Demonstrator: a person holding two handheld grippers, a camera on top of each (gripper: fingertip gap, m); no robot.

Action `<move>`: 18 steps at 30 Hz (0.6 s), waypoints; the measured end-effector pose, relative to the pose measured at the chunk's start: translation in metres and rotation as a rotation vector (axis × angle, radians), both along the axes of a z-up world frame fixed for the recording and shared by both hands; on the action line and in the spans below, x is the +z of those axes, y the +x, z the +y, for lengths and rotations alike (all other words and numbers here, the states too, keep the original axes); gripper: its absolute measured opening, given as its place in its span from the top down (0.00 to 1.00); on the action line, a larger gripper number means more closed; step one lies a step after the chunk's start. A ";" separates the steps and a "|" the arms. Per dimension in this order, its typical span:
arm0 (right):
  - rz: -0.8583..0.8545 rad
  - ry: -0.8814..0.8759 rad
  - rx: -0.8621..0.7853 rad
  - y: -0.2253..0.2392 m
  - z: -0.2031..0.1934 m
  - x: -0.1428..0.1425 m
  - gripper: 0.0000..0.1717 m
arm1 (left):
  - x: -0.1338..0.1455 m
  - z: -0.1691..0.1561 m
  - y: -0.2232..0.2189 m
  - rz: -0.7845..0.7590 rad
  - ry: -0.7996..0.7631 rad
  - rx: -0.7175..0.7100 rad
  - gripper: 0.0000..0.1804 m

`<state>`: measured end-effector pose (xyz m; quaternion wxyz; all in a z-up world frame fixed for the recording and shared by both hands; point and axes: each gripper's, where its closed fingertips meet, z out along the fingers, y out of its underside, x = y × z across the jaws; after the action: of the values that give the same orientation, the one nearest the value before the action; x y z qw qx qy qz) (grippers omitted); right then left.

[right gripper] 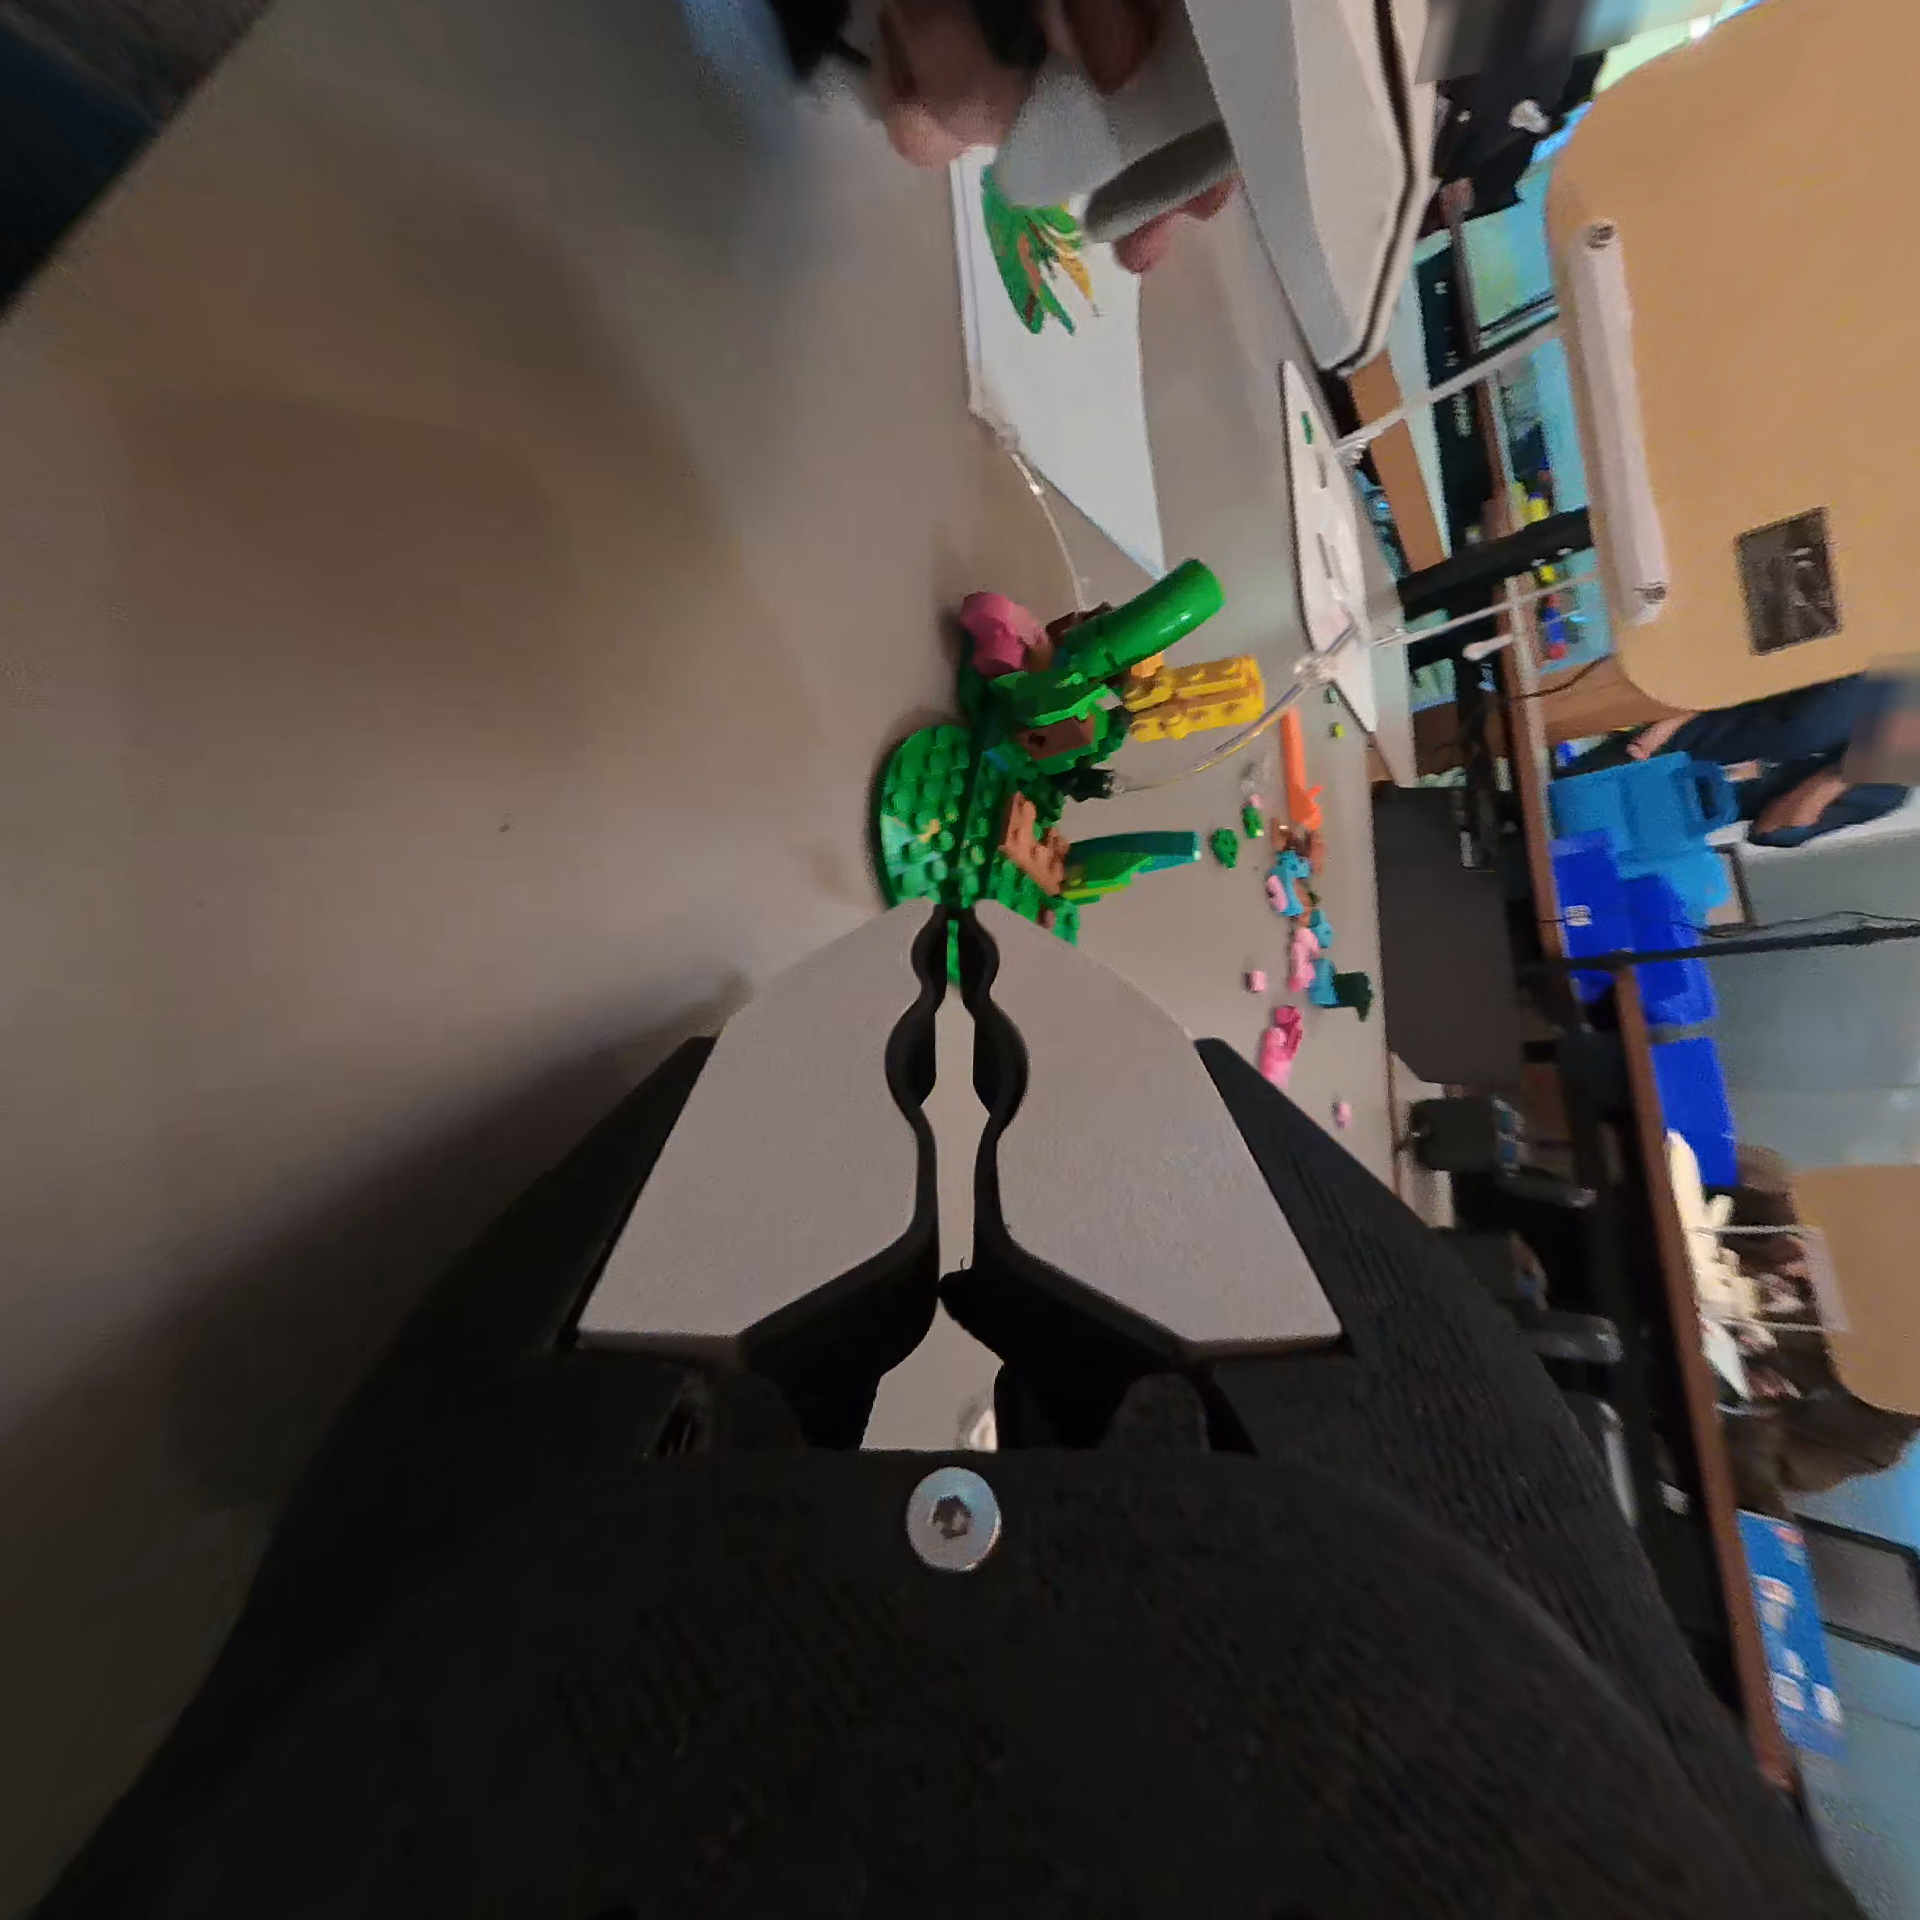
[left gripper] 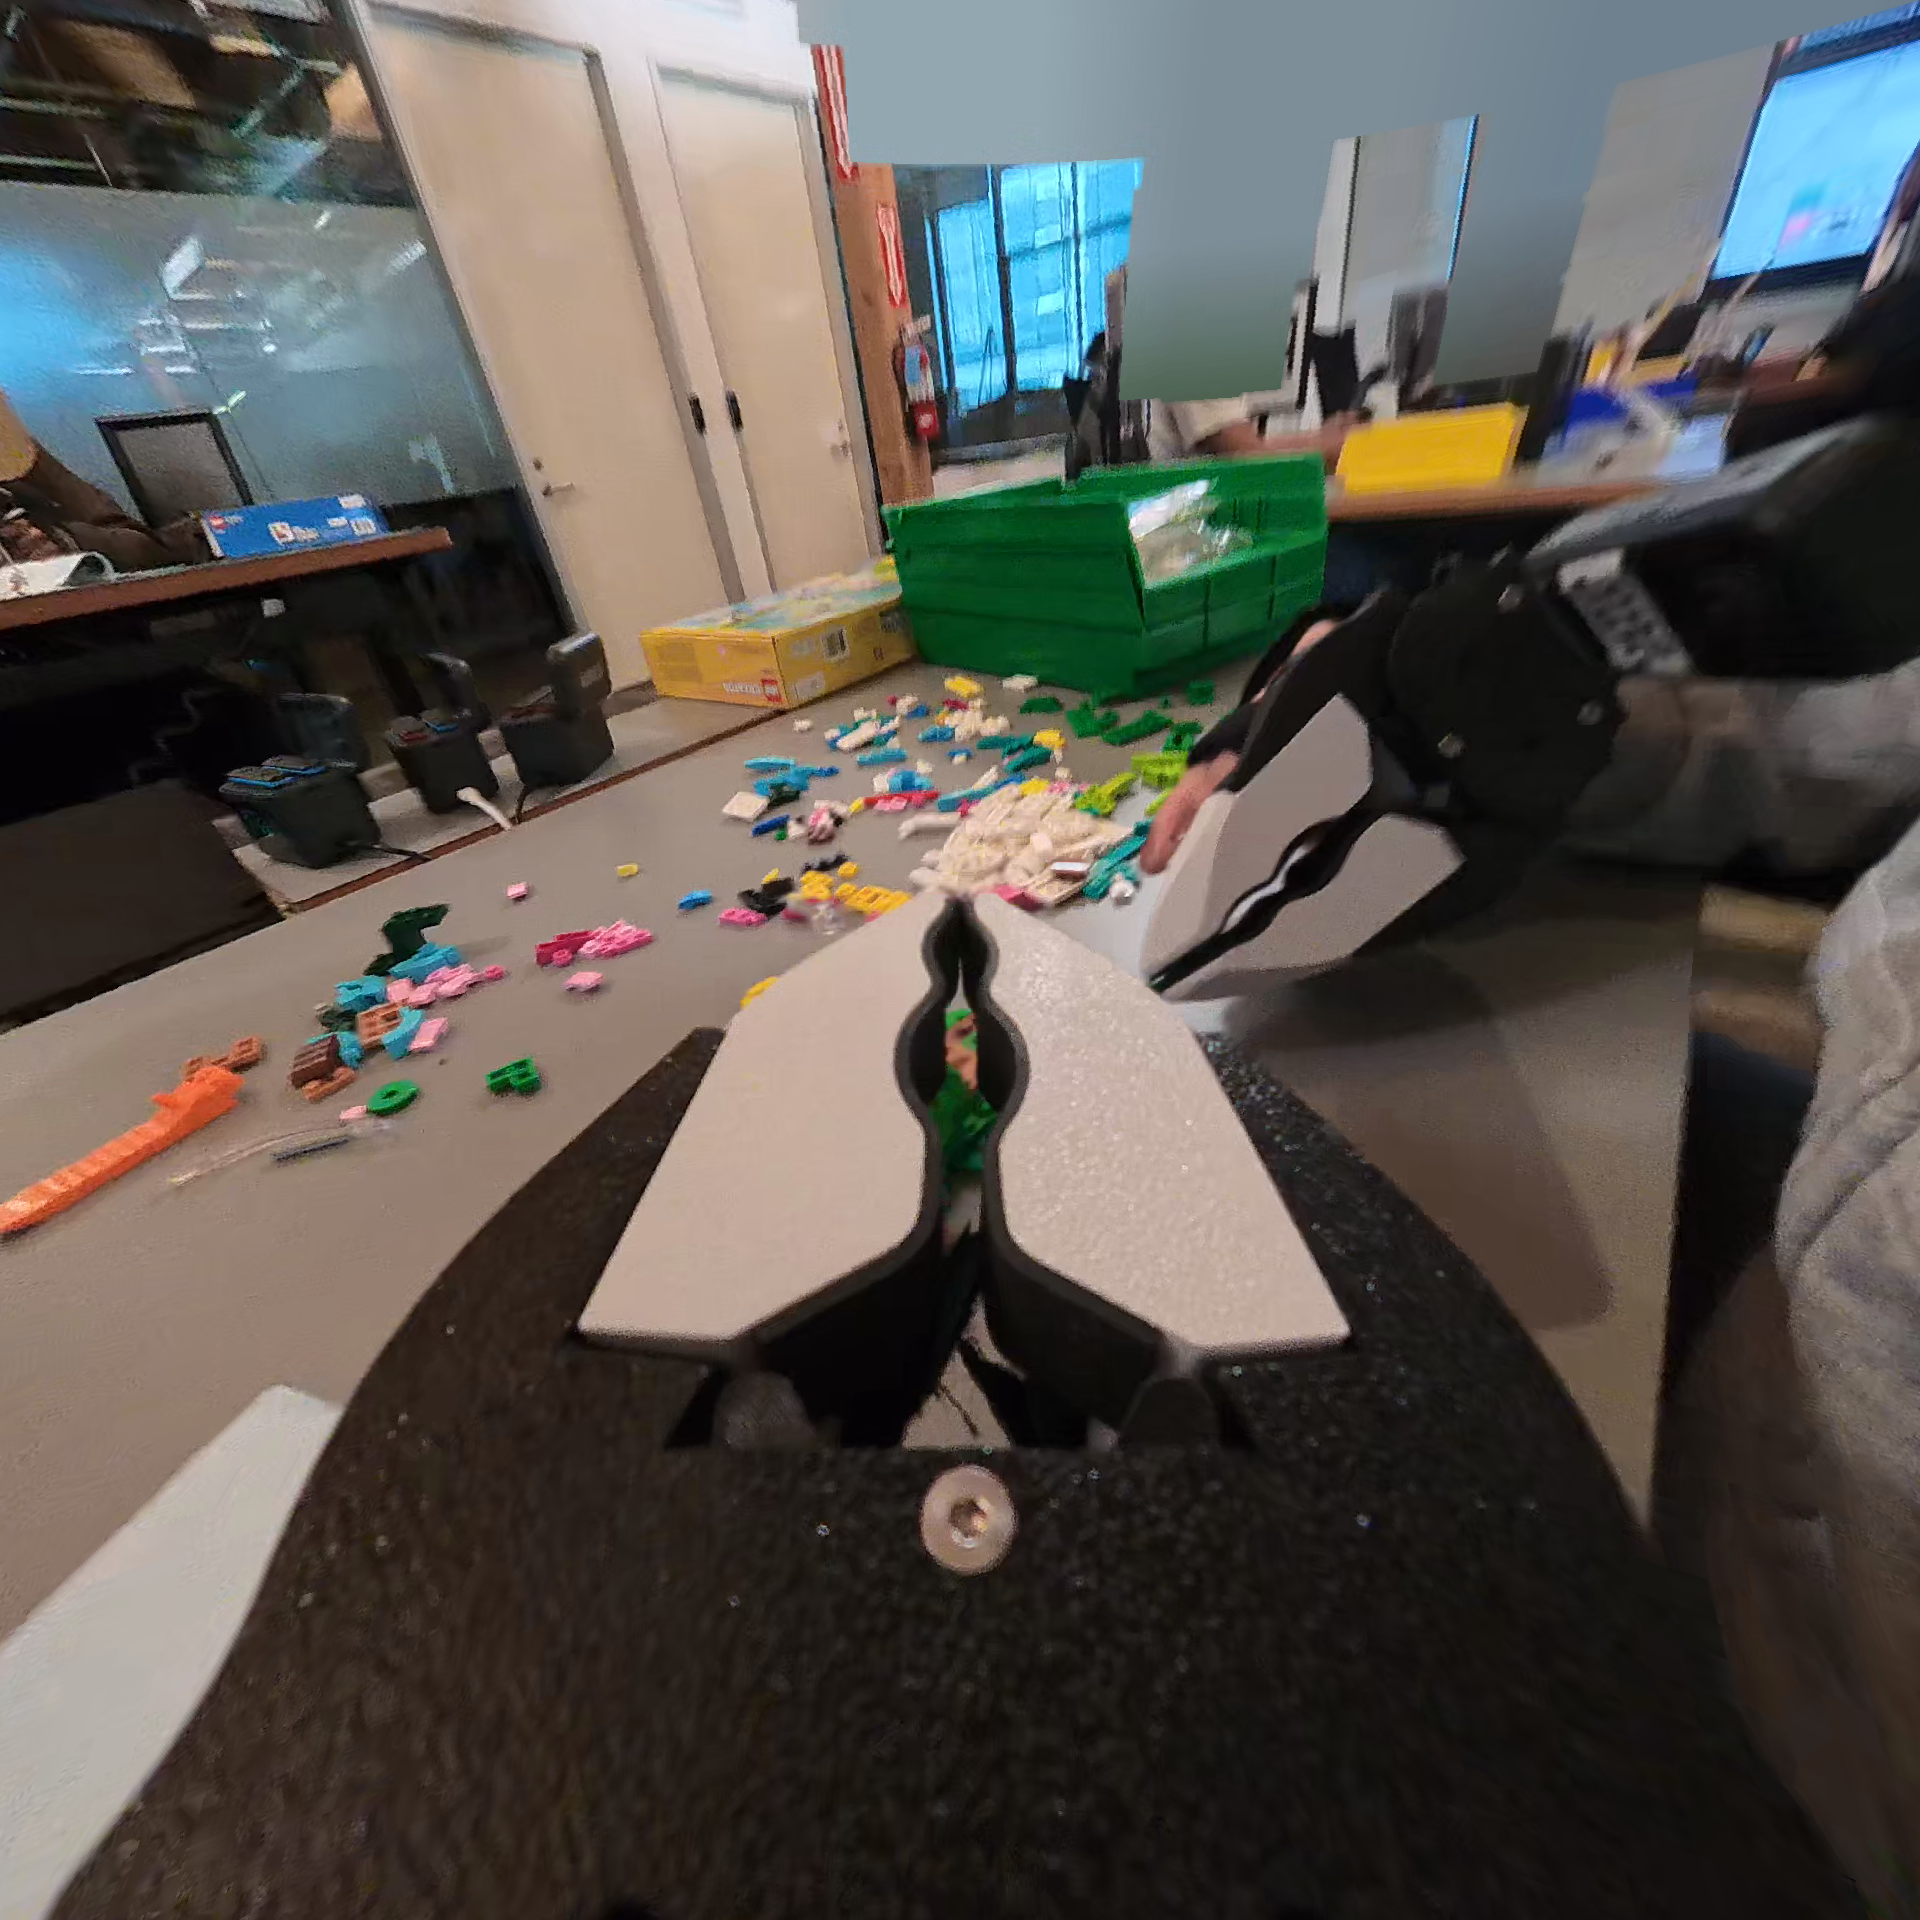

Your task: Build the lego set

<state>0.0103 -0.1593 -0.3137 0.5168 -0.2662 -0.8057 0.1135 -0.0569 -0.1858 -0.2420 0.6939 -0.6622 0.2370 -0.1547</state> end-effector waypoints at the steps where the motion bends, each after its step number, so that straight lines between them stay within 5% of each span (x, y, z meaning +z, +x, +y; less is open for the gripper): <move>1: 0.015 0.013 -0.006 -0.004 0.000 0.001 1.00 | 0.000 -0.003 0.005 -0.040 0.009 -0.022 1.00; 18: 0.177 0.104 0.002 -0.022 -0.011 0.007 1.00 | -0.007 -0.017 0.033 0.132 0.089 -0.103 1.00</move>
<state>-0.0119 -0.1707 -0.3063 0.5988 -0.2270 -0.7621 0.0952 -0.0243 -0.2028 -0.2491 0.6965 -0.6263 0.3228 -0.1356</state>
